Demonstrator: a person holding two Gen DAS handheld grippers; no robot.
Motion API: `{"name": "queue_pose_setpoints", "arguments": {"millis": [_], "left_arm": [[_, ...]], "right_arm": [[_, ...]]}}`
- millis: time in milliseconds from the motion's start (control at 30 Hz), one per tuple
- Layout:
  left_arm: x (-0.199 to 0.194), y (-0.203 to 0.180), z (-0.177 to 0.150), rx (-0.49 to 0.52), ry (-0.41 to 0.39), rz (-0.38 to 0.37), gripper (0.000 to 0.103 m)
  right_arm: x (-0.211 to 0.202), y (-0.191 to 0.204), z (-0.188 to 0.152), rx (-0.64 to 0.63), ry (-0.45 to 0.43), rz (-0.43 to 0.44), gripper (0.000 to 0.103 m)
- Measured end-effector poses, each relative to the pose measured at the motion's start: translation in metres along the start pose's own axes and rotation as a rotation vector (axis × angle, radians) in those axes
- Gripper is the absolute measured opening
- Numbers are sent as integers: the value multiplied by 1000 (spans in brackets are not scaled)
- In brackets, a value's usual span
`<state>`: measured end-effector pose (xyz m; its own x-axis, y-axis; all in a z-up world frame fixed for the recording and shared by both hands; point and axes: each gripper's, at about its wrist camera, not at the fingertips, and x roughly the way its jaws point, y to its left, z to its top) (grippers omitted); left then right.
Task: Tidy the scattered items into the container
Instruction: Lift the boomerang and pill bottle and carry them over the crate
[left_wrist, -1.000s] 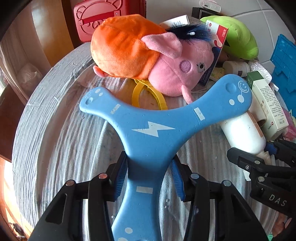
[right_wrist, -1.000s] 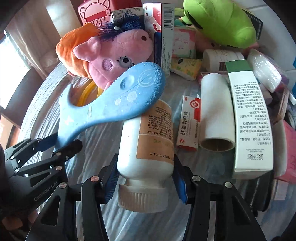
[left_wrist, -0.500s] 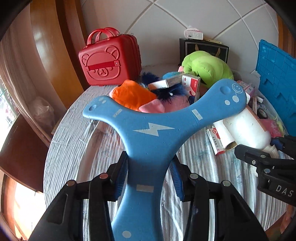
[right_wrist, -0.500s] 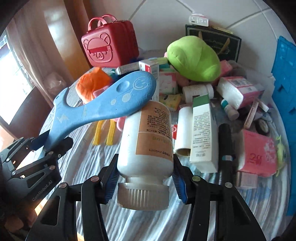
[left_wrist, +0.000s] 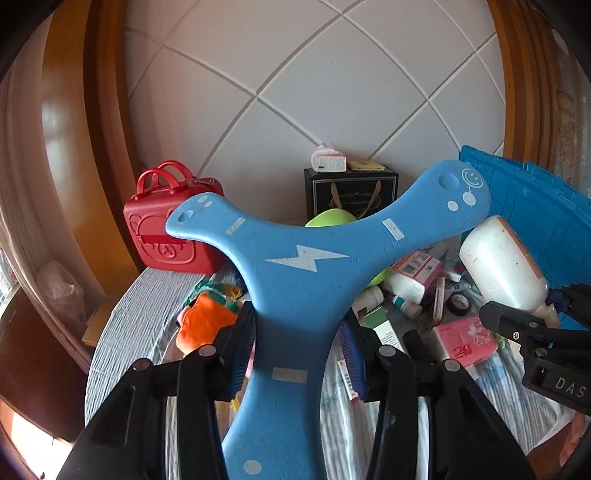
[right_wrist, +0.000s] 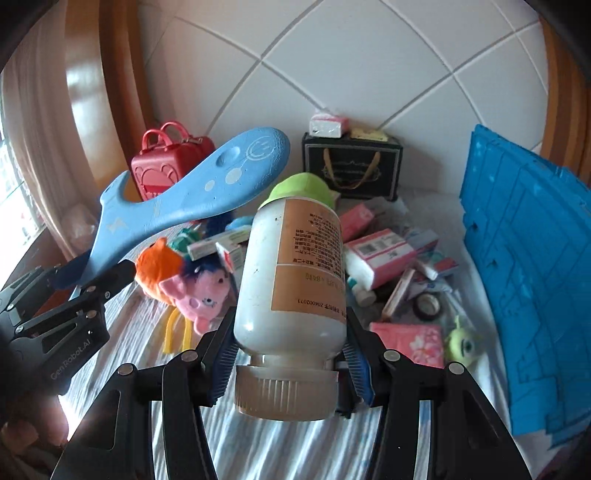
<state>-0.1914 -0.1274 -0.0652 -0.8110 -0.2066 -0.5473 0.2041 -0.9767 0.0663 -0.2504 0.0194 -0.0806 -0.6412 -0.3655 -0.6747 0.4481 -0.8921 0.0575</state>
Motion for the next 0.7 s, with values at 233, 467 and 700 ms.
{"name": "queue_pose_setpoints", "arguments": {"millis": [233,467,700], "left_arm": [[-15,-78,54,67,-98,-117,43],[-43,-204,107,122,-198,-219,43],[-73,-366,151,118,-136,-311,43]], "right_arm": [[-69,-77,30,58,-129,-115,52],[-144,-190,51,91,-257,-215,52],[-203,-348,61,60,-287,-329,52]]}}
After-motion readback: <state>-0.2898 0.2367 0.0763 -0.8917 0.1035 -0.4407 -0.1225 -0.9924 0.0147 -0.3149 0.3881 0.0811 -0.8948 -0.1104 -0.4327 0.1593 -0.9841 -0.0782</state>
